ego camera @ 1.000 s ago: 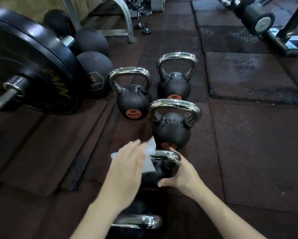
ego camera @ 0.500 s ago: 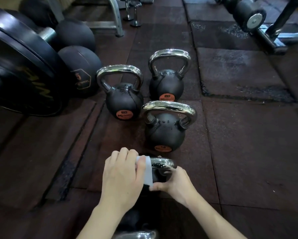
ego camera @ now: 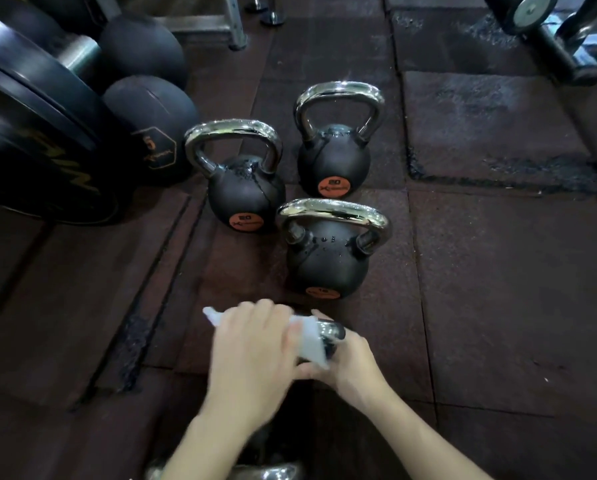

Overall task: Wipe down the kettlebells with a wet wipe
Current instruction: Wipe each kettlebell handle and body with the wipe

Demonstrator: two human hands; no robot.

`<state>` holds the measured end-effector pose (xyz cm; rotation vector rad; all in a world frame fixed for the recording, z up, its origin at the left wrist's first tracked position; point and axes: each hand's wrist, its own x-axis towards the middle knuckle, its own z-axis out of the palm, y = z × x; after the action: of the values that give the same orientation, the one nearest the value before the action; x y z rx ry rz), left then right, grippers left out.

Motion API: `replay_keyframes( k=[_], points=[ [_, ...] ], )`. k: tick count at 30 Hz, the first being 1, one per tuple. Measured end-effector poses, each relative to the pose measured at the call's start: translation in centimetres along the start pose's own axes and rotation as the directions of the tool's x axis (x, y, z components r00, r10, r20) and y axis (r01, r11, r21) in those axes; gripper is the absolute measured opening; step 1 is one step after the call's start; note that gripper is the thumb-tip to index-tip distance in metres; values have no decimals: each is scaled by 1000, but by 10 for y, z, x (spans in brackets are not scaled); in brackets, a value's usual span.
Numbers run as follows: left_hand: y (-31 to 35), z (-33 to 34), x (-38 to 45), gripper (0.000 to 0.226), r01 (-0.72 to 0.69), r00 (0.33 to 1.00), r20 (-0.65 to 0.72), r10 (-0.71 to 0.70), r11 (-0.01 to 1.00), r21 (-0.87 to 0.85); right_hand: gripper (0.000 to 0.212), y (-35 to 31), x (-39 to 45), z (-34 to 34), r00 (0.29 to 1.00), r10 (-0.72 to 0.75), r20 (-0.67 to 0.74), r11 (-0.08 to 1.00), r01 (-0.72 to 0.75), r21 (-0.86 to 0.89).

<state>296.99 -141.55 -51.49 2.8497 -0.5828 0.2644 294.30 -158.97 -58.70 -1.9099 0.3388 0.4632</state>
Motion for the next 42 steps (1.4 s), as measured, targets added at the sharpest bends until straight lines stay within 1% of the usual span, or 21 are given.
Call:
replay_keyframes(
  k=[2, 5, 9, 11, 14, 15, 19, 21, 23, 24, 26, 28, 30, 31, 32, 33, 36, 38, 39, 40, 42],
  points=[
    [-26, -3, -3, 23, 142, 990, -6, -142, 987, -73, 112, 8, 3, 4, 1000, 11, -21, 994, -8, 105],
    [-29, -2, -5, 31, 296, 954, 32, -298, 915, -273, 119, 14, 5, 5, 998, -51, -32, 990, 55, 130],
    [2, -6, 5, 28, 310, 949, -30, -313, 948, -78, 118, 20, 10, 4, 998, -57, -3, 978, 56, 203],
    [23, -3, 9, 27, 249, 969, -11, -248, 968, 19, 111, 24, 12, 5, 998, -68, -1, 977, 67, 202],
    [55, 8, 8, 27, 130, 991, 35, -131, 991, 33, 67, 26, 12, 5, 999, -40, 36, 976, 31, 217],
    [56, 10, 8, 28, 96, 995, 26, -96, 995, 15, 62, 27, 13, 6, 998, -55, 29, 976, 47, 215],
    [18, -4, 4, 23, 39, 999, -20, -38, 998, 57, 110, 32, 12, 4, 987, -159, -7, 969, 158, 191],
    [-12, 1, -4, 19, 142, 990, -11, -142, 990, 13, 116, 30, 12, 3, 984, -180, -3, 965, 177, 194],
    [-31, 8, -8, 36, 306, 952, -20, -306, 952, -2, 117, 27, 11, 2, 982, -187, 5, 968, 183, 169],
    [-32, 12, -6, 40, 330, 944, -24, -329, 944, 31, 118, 27, 11, 2, 981, -192, 0, 968, 189, 164],
    [-15, 10, 0, 29, 295, 954, 46, -298, 954, 50, 118, 31, 11, 2, 982, -191, 0, 970, 188, 154],
    [9, 8, 7, 22, 186, 980, 45, -193, 974, 129, 111, 31, 12, 3, 986, -167, -6, 977, 167, 132],
    [42, 3, 14, 22, 142, 990, -5, -143, 982, 122, 81, 31, 13, 6, 987, -162, -13, 985, 162, 53],
    [57, 4, 14, 24, 135, 990, 18, -138, 986, 98, 60, 29, 13, 8, 988, -156, -6, 988, 156, -23],
    [64, 7, 13, 28, 103, 995, 4, -103, 991, 83, 48, 31, 15, 9, 990, -142, -17, 988, 141, -62],
    [61, 8, 12, 31, 55, 998, -10, -55, 997, 45, 50, 31, 15, 10, 990, -141, -25, 988, 139, -61],
    [28, -5, 9, 27, 58, 998, 12, -58, 998, -15, 88, 32, 12, 6, 988, -156, -11, 983, 157, 92],
    [3, -12, 4, 19, 199, 980, 12, -199, 974, -110, 106, 31, 9, 3, 985, -175, -9, 975, 174, 136],
    [-7, -16, 5, 28, 361, 932, 60, -358, 899, -248, 110, 30, 8, 2, 983, -184, -3, 973, 182, 144],
    [-14, -13, 5, 38, 451, 888, 60, -457, 835, -316, 112, 30, 8, 2, 983, -186, 1, 972, 184, 147],
    [-22, -3, 4, 45, 523, 849, 117, -515, 788, -325, 114, 30, 8, 1, 982, -189, 8, 971, 185, 148]
  ],
)
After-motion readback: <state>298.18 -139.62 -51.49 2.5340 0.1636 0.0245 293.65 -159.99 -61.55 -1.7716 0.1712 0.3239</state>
